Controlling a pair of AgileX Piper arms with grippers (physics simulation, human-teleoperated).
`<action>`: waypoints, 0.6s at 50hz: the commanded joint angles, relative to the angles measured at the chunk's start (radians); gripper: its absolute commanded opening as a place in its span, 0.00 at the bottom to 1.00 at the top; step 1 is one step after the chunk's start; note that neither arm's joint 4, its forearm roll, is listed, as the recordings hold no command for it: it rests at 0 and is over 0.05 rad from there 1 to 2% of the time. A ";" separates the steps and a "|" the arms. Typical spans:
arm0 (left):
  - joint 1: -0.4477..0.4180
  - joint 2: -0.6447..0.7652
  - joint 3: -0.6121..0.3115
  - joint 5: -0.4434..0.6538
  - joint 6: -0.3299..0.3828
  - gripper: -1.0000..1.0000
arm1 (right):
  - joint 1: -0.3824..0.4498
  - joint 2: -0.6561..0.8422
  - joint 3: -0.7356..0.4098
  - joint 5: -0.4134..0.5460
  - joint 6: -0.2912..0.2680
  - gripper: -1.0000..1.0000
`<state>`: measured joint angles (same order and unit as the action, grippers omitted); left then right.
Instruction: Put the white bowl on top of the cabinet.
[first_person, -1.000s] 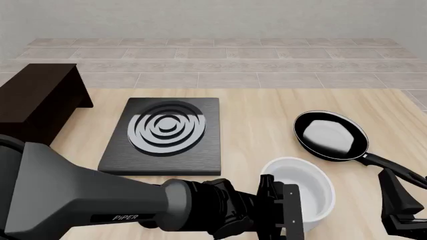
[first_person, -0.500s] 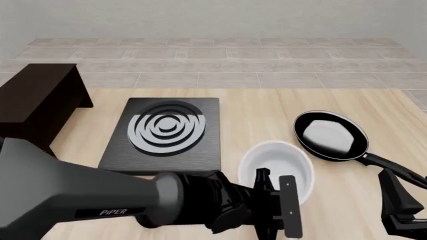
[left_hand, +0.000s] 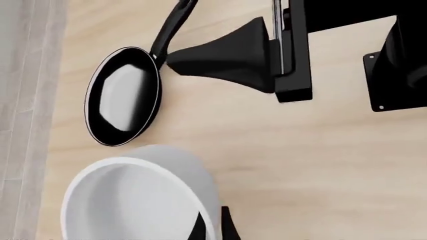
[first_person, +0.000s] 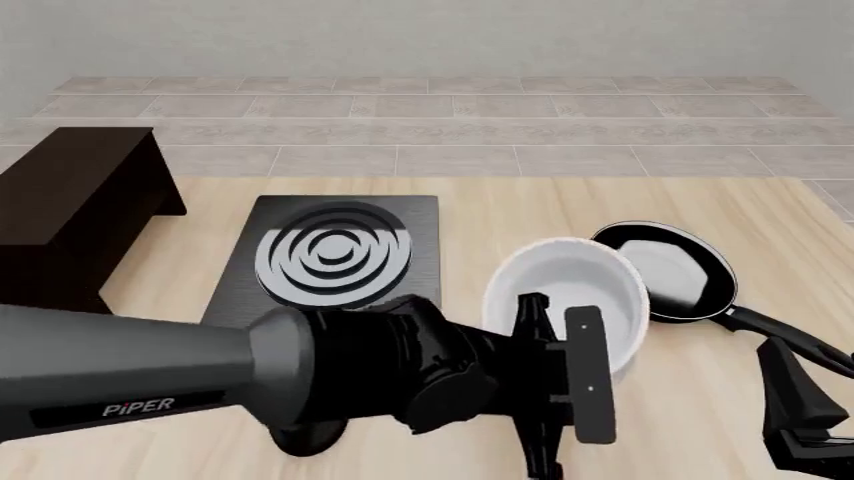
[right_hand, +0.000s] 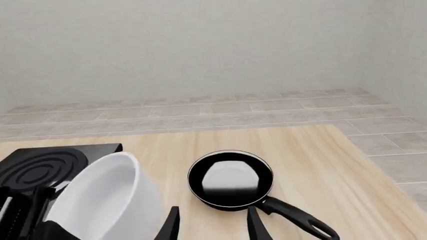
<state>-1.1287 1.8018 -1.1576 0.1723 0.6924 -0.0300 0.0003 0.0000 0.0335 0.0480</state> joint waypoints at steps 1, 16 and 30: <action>0.038 -0.073 0.011 -0.009 0.025 0.00 | 0.001 0.000 0.000 0.000 0.000 1.00; 0.132 -0.185 0.012 0.037 -0.008 0.00 | 0.000 0.000 0.000 -0.002 -0.006 1.00; 0.209 -0.254 0.019 0.068 -0.027 0.00 | 0.000 0.000 0.000 -0.001 -0.008 1.00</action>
<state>-0.9723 1.6059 -1.1338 0.2278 0.6736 -0.0298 0.0001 0.0000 0.0328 0.0412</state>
